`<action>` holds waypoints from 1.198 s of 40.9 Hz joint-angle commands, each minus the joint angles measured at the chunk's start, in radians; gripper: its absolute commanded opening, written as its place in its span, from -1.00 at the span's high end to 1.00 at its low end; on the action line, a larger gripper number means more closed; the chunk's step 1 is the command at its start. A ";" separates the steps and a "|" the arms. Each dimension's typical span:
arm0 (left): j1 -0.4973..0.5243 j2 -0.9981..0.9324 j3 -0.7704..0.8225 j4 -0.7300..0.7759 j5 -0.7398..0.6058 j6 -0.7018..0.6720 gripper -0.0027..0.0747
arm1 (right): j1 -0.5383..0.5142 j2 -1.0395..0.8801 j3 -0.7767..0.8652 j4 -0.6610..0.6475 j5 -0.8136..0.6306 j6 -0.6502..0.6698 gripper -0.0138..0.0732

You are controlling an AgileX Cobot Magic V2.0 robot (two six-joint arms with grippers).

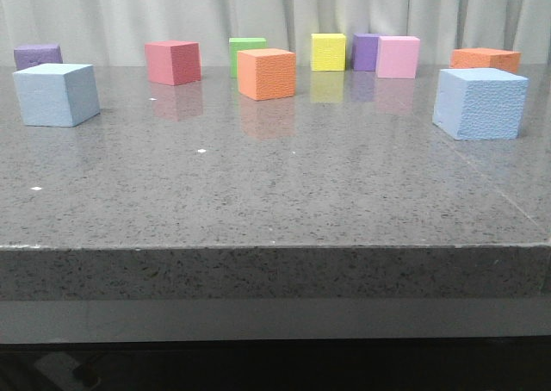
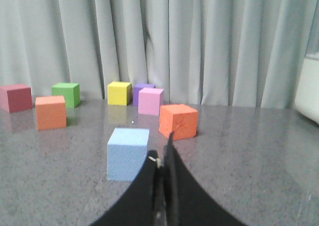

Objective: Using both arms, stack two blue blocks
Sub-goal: 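Move the right gripper toward the light-blue cube on its side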

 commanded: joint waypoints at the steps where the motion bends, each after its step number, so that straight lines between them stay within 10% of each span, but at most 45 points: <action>1: 0.003 0.013 -0.158 -0.007 0.011 0.000 0.98 | -0.003 0.005 -0.157 -0.006 0.043 -0.002 0.97; 17: 0.003 0.316 -0.659 -0.007 0.481 0.000 0.98 | -0.003 0.363 -0.524 -0.012 0.425 -0.002 0.97; 49: 0.003 0.444 -0.593 -0.007 0.488 -0.002 0.98 | -0.003 0.536 -0.530 -0.011 0.424 -0.002 0.96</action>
